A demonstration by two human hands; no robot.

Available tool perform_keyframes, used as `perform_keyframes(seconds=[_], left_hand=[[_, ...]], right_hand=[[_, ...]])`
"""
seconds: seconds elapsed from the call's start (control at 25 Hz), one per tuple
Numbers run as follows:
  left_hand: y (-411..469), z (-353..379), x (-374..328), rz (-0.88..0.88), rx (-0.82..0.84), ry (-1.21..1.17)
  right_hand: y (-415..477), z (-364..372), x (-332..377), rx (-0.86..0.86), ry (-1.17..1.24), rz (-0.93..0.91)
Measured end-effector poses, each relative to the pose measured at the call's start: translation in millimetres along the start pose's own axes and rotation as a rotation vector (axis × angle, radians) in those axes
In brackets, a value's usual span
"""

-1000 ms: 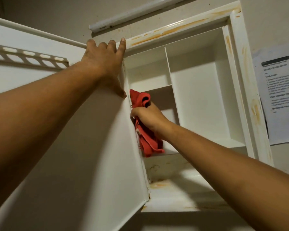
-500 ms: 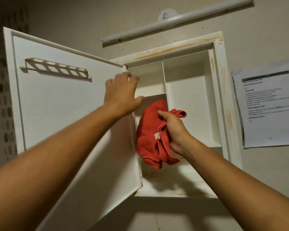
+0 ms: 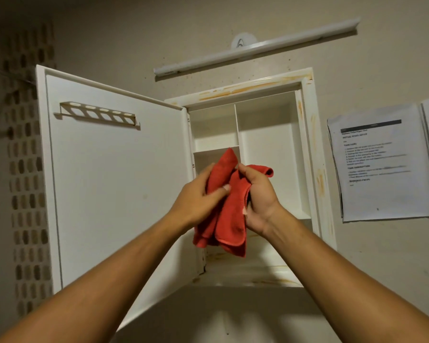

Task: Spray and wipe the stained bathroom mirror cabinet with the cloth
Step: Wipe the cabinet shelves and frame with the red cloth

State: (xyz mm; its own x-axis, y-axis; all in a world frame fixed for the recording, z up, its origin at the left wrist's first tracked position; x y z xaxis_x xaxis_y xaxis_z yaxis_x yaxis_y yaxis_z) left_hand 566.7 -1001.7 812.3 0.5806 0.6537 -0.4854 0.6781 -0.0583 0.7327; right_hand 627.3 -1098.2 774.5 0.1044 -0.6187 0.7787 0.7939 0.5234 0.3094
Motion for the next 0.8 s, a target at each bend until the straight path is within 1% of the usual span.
perform_keyframes(seconds=[0.04,0.08,0.16,0.2,0.24,0.32,0.44,0.52,0.64,0.72,0.8], left_hand=[[3.4,-5.5,6.3,-0.046,-0.052,-0.051],[6.1,-11.3,17.8,-0.17,-0.106,-0.128],[-0.4,-19.5,51.4,-0.531,-0.179,-0.283],[-3.7,-21.4,61.7,-0.645,-0.189,-0.35],[-5.3,-22.8,66.7,-0.697,-0.182,-0.39],[-8.0,-20.2,69.3,-0.708,-0.127,-0.42],[-0.8,-3.2,61.5,-0.597,-0.015,-0.342],[8.1,0.1,48.7,-0.505,-0.021,-0.234],[15.1,-11.7,42.5,-0.475,-0.03,-0.139],[14.1,-21.6,43.5,-0.466,0.002,0.001],[12.2,-28.4,34.9,-0.412,-0.029,0.181]], right_hand=[[-1.1,-4.5,-2.9,-0.041,0.008,0.024],[-3.2,-11.3,-6.5,-0.095,0.007,0.058],[-9.9,-28.9,-12.3,-0.205,0.005,0.13],[-14.1,-36.4,-14.5,-0.242,0.02,0.162],[-18.2,-40.8,-16.6,-0.263,0.043,0.193],[-22.1,-42.6,-19.0,-0.274,0.067,0.234],[-18.6,-35.4,-19.8,-0.266,0.044,0.254],[-16.9,-30.8,-21.4,-0.265,0.027,0.259],[-15.2,-30.9,-24.5,-0.264,-0.004,0.248],[-14.7,-29.8,-31.3,-0.248,-0.058,0.263],[-13.6,-23.0,-41.2,-0.227,-0.089,0.304]])
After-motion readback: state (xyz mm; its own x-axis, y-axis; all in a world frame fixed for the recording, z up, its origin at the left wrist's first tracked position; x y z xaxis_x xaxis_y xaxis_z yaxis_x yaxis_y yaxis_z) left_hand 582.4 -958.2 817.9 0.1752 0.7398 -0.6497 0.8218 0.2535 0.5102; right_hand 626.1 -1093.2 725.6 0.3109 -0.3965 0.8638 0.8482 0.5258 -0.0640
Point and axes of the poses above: each hand's wrist, its own y-axis towards the middle knuckle, its own z-axis out of the palm, x = y × z, the point moved 9 cm from there along y, towards the middle knuckle, and after that the axes turned 3 degrees about z, right-handed, at the moved point
